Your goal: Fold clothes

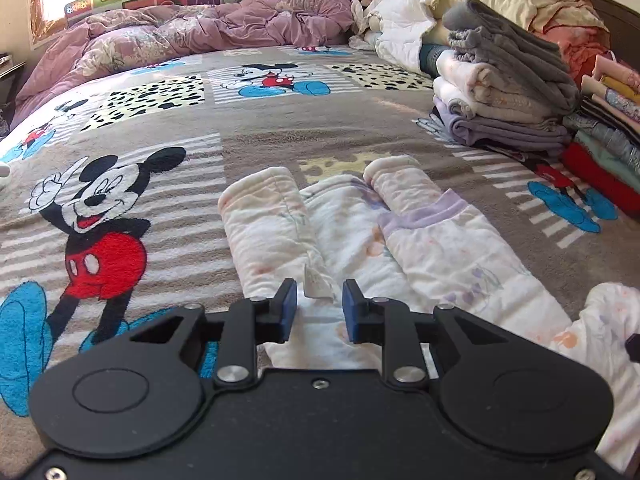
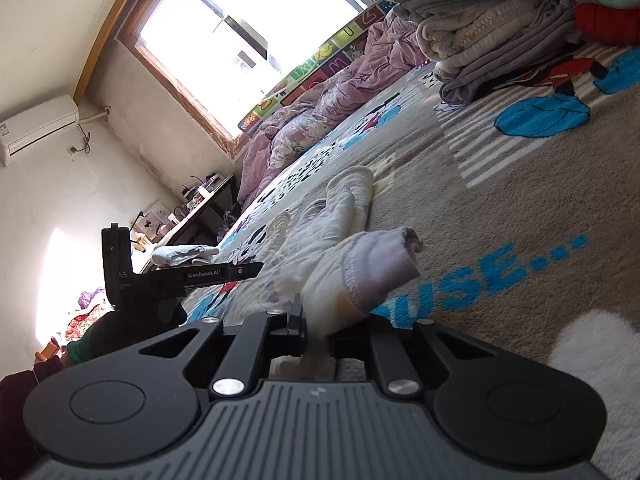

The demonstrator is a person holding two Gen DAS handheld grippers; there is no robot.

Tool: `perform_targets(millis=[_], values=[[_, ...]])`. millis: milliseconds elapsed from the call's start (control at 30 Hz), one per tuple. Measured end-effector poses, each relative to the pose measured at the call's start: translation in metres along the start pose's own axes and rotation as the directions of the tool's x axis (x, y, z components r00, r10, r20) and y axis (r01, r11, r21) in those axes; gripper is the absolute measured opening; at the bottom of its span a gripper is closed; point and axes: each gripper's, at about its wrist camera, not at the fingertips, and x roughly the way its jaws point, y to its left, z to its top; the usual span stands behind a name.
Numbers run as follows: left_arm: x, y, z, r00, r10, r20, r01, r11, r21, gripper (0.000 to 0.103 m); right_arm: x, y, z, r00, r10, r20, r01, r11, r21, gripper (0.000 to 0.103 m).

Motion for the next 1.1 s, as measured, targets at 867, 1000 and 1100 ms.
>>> perform_targets(millis=[867, 1000, 1100], values=[[-0.105, -0.054, -0.127, 0.947, -0.320, -0.039, 0.314, 0.886, 0.342, 0.060, 0.030, 0.088, 0.058, 0.990, -0.140, -0.003, 0.139, 0.985, -0.098, 0.012], [-0.101, -0.048, -0.129, 0.928, -0.365, -0.072, 0.368, 0.871, 0.327, 0.060, 0.066, 0.114, 0.068, 0.984, -0.172, -0.036, 0.165, 0.974, -0.158, 0.012], [-0.101, -0.046, -0.130, 0.920, -0.382, -0.088, 0.389, 0.865, 0.318, 0.060, 0.096, 0.131, 0.072, 0.978, -0.199, -0.066, 0.182, 0.961, -0.207, 0.012]])
